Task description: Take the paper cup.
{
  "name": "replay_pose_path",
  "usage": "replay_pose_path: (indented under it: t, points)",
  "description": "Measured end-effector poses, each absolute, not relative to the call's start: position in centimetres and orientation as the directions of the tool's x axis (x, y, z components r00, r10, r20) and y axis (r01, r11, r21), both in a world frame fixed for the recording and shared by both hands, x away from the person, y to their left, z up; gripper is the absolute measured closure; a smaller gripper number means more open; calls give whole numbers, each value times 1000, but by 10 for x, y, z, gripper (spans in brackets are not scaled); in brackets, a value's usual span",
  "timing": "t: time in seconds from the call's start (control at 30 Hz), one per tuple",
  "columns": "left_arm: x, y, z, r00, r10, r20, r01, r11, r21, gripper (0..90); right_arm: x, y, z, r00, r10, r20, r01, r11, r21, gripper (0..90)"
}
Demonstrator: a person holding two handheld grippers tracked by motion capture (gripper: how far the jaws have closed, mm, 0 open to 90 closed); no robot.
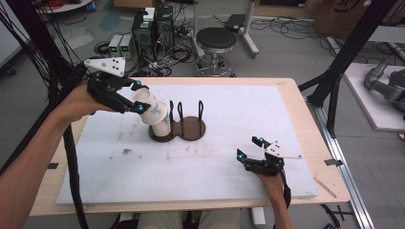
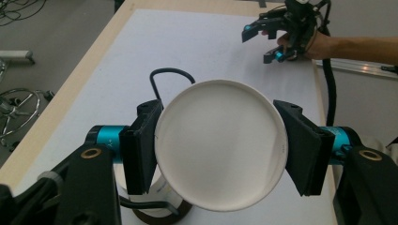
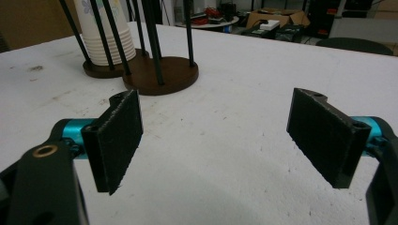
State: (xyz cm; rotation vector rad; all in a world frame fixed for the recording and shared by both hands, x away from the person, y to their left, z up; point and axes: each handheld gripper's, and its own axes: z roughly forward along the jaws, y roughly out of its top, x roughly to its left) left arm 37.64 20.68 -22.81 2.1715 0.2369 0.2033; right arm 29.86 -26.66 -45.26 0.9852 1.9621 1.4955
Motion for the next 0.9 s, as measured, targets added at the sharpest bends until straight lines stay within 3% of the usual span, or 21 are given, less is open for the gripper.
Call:
replay_pose_path:
  t: [0.9]
  points:
    - [339, 204, -285, 982, 188, -3, 83, -417, 905, 360, 300, -267, -452, -623, 780, 56, 264, 142, 954, 190]
